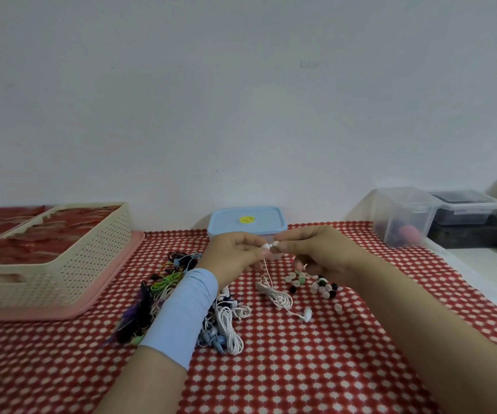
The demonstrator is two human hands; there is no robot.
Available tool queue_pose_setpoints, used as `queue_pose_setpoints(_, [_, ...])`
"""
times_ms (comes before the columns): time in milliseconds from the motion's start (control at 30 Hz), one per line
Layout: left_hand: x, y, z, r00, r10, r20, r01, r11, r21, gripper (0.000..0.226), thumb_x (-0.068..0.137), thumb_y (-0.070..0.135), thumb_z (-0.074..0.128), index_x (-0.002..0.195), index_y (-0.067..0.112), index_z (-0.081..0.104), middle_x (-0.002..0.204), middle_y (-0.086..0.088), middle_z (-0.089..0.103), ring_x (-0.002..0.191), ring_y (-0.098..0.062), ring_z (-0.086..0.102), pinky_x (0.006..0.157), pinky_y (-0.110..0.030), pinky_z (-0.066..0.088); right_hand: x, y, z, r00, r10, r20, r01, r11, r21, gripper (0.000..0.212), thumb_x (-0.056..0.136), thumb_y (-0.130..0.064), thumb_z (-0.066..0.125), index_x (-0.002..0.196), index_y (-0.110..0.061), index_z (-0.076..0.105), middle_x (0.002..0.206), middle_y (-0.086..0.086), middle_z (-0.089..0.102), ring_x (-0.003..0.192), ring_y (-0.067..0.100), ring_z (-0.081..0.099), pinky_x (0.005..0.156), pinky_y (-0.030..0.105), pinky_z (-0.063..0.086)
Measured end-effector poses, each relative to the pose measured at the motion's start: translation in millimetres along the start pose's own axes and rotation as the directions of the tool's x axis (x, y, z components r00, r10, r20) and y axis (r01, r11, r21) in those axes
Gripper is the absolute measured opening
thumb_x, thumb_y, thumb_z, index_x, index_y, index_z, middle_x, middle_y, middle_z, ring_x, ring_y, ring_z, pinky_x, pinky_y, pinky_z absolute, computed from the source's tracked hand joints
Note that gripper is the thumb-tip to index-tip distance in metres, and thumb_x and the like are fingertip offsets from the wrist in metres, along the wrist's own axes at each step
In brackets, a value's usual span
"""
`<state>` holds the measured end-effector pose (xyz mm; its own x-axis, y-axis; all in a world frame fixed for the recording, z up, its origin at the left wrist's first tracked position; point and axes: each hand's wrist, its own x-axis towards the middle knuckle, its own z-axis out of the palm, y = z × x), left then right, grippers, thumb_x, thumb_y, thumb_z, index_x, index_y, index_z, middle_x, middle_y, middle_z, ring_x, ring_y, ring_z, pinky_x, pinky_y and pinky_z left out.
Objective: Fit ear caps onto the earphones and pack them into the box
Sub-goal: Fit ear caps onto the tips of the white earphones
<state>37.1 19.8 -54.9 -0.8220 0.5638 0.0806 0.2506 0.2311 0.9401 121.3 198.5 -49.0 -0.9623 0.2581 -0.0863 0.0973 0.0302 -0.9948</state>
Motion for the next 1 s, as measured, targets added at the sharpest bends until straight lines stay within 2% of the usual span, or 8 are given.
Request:
queue_pose_setpoints(133, [0.2, 2.1, -1.9, 1.000, 0.024, 0.008, -0.024, 1.000, 0.008, 0.014, 0.082, 0.016, 0.078, 0.095, 0.014, 0.074, 0.082, -0.002, 0.076, 0.065, -0.009, 0.068, 0.061, -0.015, 0.049, 2.0, 2.5, 4.4, 0.999, -0.018, -0.028, 0.018, 1.000, 0.001, 0.014, 0.083, -0.011, 0.081, 0.097, -0.008, 0.081, 0.096, 0.014, 0.078, 0.048, 0.014, 0.053, 0.038, 0.019, 0.030])
queue_pose_setpoints(267, [-0.2, 2.4, -1.8, 1.000, 0.021, 0.010, -0.021, 1.000, 0.008, 0.014, 0.083, 0.018, 0.077, 0.096, 0.014, 0.073, 0.080, -0.004, 0.076, 0.064, -0.008, 0.067, 0.062, -0.017, 0.049, 2.2, 2.2, 6.4, 1.000, -0.007, -0.029, 0.009, 0.999, 0.053, 0.011, 0.080, -0.009, 0.082, 0.091, -0.010, 0.081, 0.086, 0.011, 0.077, 0.048, 0.013, 0.052, 0.037, 0.018, 0.032])
queue_pose_setpoints(367, [-0.5, 1.4, -2.8, 1.000, 0.022, 0.015, -0.022, 1.000, 0.001, 0.013, 0.083, 0.018, 0.077, 0.095, 0.015, 0.074, 0.076, -0.001, 0.075, 0.065, -0.007, 0.067, 0.063, -0.017, 0.049, 1.3, 0.4, 6.8, 1.000, 0.017, -0.019, -0.016, 0.996, 0.091, 0.016, 0.077, -0.008, 0.083, 0.094, -0.009, 0.081, 0.083, 0.009, 0.076, 0.048, 0.012, 0.052, 0.035, 0.018, 0.031])
queue_pose_setpoints(500, [-1.4, 1.9, -2.6, 0.999, 0.029, 0.014, -0.029, 0.999, -0.023, 0.011, 0.083, 0.015, 0.077, 0.094, 0.015, 0.074, 0.079, -0.001, 0.076, 0.065, -0.007, 0.068, 0.063, -0.016, 0.050, 0.3, -1.1, 6.2, 1.000, 0.020, 0.021, -0.022, 0.998, 0.065, 0.030, 0.074, -0.018, 0.081, 0.100, -0.005, 0.080, 0.093, 0.009, 0.078, 0.051, 0.012, 0.049, 0.036, 0.017, 0.029])
queue_pose_setpoints(633, [-3.1, 2.7, -2.9, 0.999, 0.042, 0.015, -0.041, 0.998, -0.044, 0.012, 0.084, 0.012, 0.076, 0.096, 0.010, 0.074, 0.081, -0.005, 0.076, 0.064, -0.007, 0.067, 0.061, -0.013, 0.049, 1.3, -0.2, 3.8, 1.000, 0.014, 0.017, -0.014, 0.999, 0.035, 0.025, 0.081, -0.016, 0.078, 0.103, -0.003, 0.079, 0.087, 0.009, 0.076, 0.052, 0.012, 0.047, 0.037, 0.018, 0.029])
queue_pose_setpoints(800, [-4.6, 3.9, -4.6, 0.998, 0.041, 0.048, -0.038, 0.998, -0.057, 0.013, 0.083, 0.013, 0.077, 0.095, 0.012, 0.074, 0.077, 0.002, 0.076, 0.066, -0.008, 0.068, 0.066, -0.014, 0.052, 1.0, 1.3, 2.7, 0.997, 0.011, 0.074, -0.015, 0.999, 0.041, 0.036, 0.073, -0.024, 0.078, 0.103, -0.004, 0.079, 0.089, 0.008, 0.075, 0.055, 0.010, 0.049, 0.037, 0.017, 0.030])
queue_pose_setpoints(1000, [-4.8, 6.2, -2.9, 0.997, 0.056, 0.050, -0.052, 0.995, -0.080, 0.009, 0.083, 0.014, 0.076, 0.089, 0.020, 0.073, 0.072, 0.003, 0.075, 0.064, -0.006, 0.067, 0.062, -0.014, 0.049, 0.5, 1.9, 3.9, 0.985, 0.002, 0.170, -0.029, 0.987, 0.156, 0.023, 0.083, -0.024, 0.071, 0.100, -0.009, 0.076, 0.086, 0.002, 0.072, 0.061, 0.008, 0.054, 0.038, 0.015, 0.030])
